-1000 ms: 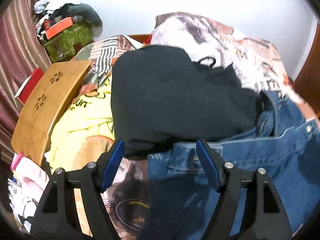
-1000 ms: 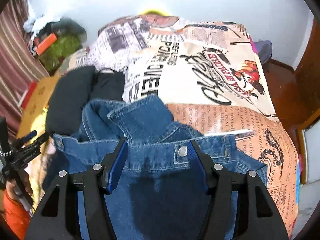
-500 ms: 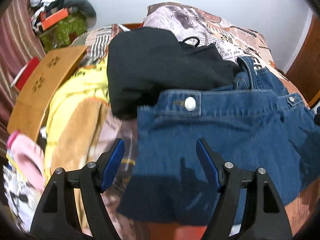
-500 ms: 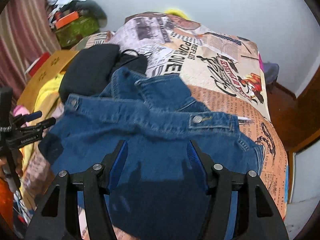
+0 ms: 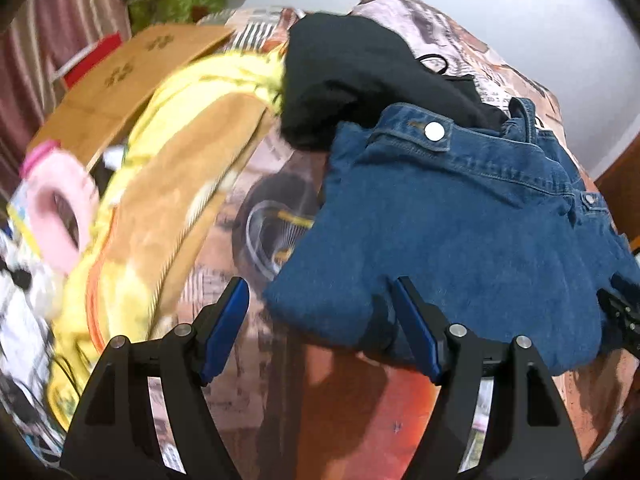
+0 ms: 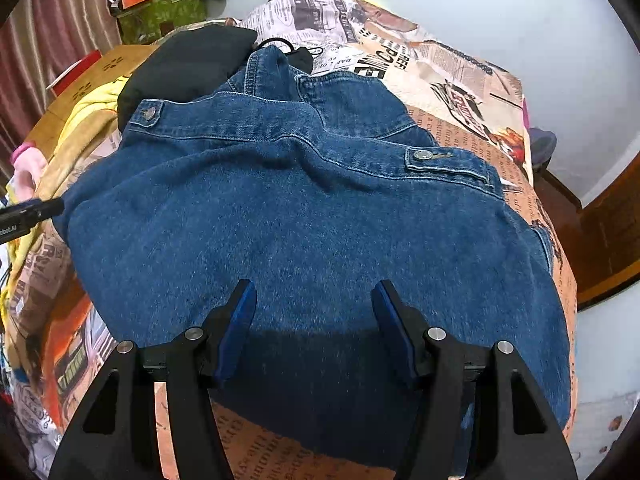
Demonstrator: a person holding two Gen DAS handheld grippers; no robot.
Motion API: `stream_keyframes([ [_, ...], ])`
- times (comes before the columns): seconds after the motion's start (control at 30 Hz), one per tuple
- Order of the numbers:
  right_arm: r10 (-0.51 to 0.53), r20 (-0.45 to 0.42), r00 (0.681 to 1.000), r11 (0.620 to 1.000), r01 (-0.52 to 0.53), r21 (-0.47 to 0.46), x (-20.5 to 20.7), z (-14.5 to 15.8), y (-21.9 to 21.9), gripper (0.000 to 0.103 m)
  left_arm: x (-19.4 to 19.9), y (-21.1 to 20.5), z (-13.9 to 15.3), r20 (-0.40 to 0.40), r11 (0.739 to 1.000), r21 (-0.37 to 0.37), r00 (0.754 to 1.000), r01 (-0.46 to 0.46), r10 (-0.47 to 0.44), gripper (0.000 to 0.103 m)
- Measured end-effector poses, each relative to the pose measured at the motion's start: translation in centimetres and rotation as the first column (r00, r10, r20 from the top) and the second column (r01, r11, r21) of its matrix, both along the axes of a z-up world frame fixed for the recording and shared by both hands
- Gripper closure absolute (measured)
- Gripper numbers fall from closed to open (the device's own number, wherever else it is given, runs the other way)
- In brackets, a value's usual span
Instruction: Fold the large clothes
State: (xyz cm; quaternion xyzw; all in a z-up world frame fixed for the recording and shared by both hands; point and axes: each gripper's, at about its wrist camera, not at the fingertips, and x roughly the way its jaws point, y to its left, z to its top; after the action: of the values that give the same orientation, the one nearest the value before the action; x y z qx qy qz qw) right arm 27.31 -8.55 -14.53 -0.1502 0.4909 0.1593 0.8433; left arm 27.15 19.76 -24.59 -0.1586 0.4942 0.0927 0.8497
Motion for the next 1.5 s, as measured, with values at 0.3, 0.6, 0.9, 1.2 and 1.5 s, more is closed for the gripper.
stream_keyframes([
  [0.3, -0.014, 0.007, 1.000, 1.000, 0.014, 0.018, 0.0, -0.2, 0.0, 0.044, -1.2, 2.6, -4.7, -0.043, 0.904, -0.402, 0.989, -0.145, 0.139, 0.030],
  [0.6, -0.015, 0.021, 1.000, 1.000, 0.015, 0.026, -0.1, -0.5, 0.0, 0.043, -0.4, 3.8, -8.5, -0.090, 0.701, -0.679, 0.972, -0.219, 0.217, 0.029],
  [0.9, -0.011, 0.046, 0.999, 1.000, 0.010, 0.015, -0.4, -0.7, 0.3, 0.041, -2.7, 3.7, -8.9, -0.146, 0.586, -0.754, 0.946, -0.296, 0.290, 0.029],
  [1.2, 0.000, 0.065, 0.998, 1.000, -0.001, 0.018, -0.6, -0.8, 0.3, 0.040, -1.1, 2.5, -8.5, -0.158, 0.602, -0.744, 0.953, -0.288, 0.260, 0.023],
  [1.5, 0.004, 0.061, 0.998, 1.000, -0.005, 0.021, -0.6, -0.7, 0.3, 0.040, 5.1, 2.3, -8.3, -0.116, 0.723, -0.607, 0.937, -0.330, 0.331, 0.023],
])
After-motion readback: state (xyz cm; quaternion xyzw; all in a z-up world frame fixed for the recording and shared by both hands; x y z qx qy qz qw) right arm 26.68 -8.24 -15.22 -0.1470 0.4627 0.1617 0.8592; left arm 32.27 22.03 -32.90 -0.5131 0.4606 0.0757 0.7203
